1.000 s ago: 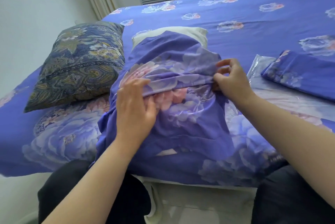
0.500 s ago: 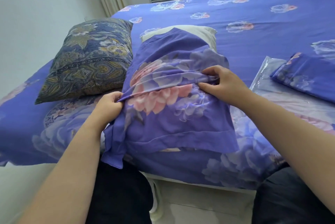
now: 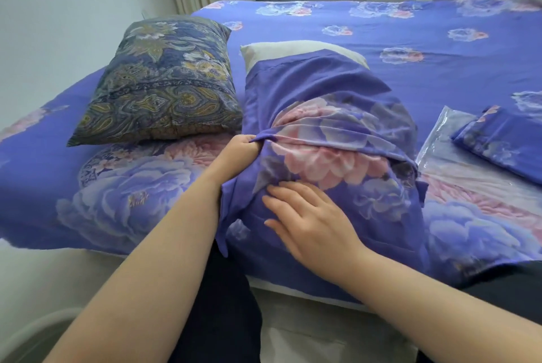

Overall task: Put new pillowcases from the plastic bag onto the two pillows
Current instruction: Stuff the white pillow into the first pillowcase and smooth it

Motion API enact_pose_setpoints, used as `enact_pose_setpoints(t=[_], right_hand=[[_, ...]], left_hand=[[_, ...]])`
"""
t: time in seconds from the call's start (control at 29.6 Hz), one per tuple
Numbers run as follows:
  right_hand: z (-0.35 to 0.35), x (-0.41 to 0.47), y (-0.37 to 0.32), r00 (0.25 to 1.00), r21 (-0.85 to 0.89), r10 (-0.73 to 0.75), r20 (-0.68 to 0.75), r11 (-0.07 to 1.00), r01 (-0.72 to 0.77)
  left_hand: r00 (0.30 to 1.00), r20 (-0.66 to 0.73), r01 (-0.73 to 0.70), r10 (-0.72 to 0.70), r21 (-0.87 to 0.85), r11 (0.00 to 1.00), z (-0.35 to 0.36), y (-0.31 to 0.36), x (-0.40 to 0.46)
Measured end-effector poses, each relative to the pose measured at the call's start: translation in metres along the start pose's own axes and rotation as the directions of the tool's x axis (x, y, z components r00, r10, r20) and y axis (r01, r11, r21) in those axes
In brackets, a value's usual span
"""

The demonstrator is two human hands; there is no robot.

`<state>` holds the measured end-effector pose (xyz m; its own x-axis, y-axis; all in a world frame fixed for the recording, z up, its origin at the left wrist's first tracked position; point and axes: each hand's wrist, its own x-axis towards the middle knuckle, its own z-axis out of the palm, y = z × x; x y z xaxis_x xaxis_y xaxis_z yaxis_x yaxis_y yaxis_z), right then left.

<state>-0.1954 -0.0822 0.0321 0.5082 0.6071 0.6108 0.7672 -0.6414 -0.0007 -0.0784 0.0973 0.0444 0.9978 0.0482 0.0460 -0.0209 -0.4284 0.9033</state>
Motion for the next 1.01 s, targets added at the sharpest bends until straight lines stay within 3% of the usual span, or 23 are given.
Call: enact_pose_setpoints(t=[0.1, 0.17, 0.2, 0.3, 0.4, 0.61, 0.78, 0.94, 1.01], right_hand=[[0.009, 0.009, -0.002, 0.993, -0.005, 0.12, 0.003, 0.993, -0.12], [0.016, 0.015, -0.005, 0.986, -0.029, 0.164, 0.023, 0.986, -0.163], [0.02, 0.017, -0.006, 0.986, -0.031, 0.166, 0.011, 0.986, -0.165], [0.031, 0.023, -0.011, 0.985, -0.031, 0.152, -0.075, 0.987, -0.155], [0.038, 0.027, -0.014, 0.976, -0.096, 0.175, -0.128, 0.978, -0.187], [0.044, 0.032, -0.015, 0.925, -0.194, 0.355, -0.137, 0.906, -0.377], [0.057, 0.034, -0.013, 0.924, -0.188, 0.332, -0.189, 0.912, -0.366], [0.057, 0.028, -0.009, 0.914, -0.087, 0.321, -0.249, 0.932, -0.351], [0.052, 0.032, -0.006, 0.913, -0.068, 0.31, -0.267, 0.939, -0.338]], left_hand=[[0.987, 0.133, 0.108, -0.091, -0.132, 0.985, -0.01, 0.006, -0.01], [0.956, 0.289, 0.148, -0.06, -0.293, 0.944, -0.025, 0.004, -0.022], [0.952, 0.305, 0.121, -0.034, -0.273, 0.954, -0.033, 0.001, -0.027], [0.99, 0.138, -0.002, 0.015, -0.095, 0.995, -0.047, -0.015, -0.033], [0.997, 0.066, -0.018, 0.027, -0.138, 0.99, -0.041, -0.017, -0.028], [0.979, 0.138, 0.17, -0.148, -0.168, 0.971, -0.023, -0.014, -0.003], [0.973, 0.16, 0.208, -0.169, -0.271, 0.94, -0.02, -0.016, -0.01], [0.891, 0.454, 0.261, 0.017, -0.541, 0.799, -0.053, -0.023, -0.028], [0.872, 0.487, 0.291, 0.039, -0.581, 0.76, -0.057, -0.022, -0.033]])
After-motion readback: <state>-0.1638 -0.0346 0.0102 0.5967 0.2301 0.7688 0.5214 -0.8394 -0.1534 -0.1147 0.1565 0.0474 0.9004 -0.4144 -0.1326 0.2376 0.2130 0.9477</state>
